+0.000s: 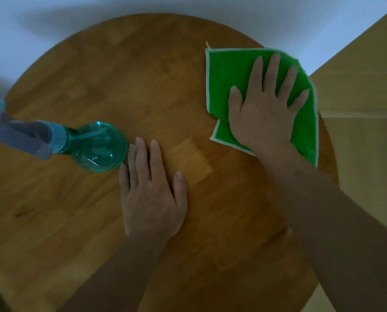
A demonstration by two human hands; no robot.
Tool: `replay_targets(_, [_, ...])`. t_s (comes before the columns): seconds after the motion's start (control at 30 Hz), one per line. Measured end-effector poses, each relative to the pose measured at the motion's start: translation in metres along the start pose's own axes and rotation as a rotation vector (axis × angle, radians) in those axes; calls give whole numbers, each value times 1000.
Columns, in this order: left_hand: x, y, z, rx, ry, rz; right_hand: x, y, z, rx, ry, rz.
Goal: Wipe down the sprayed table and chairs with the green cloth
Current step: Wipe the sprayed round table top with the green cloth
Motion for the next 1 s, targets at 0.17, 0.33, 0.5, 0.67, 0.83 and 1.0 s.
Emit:
replay_targets(0.17, [0,-1,-1,5,-12,18,-45,11,50,-56,-355,47])
replay_targets(0.33, [1,-1,-1,13,-21,23,-42,12,23,-61,-448,85])
replay_targets(0.5, [3,-1,-1,26,-10,42,19,-1,7,-24,-78,1])
replay_targets(0.67, [4,-1,-1,21,-3,12,52,4,80,-14,-127,14])
replay_targets(0.83, [5,-2,-2,9,-9,-46,51,13,155,-20,-485,89])
replay_targets(1.0, [4,-2,-3,0,-6,-96,52,5,113,28,-362,59])
Point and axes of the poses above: each hand's wrist, its own x-axis towards the middle knuckle, its own y-axis out of the palm, z = x × y, the point moved 4 cm from there along x, towards the middle knuckle, and after that the axes turned 1 degree about x, right-handed, at the moved point
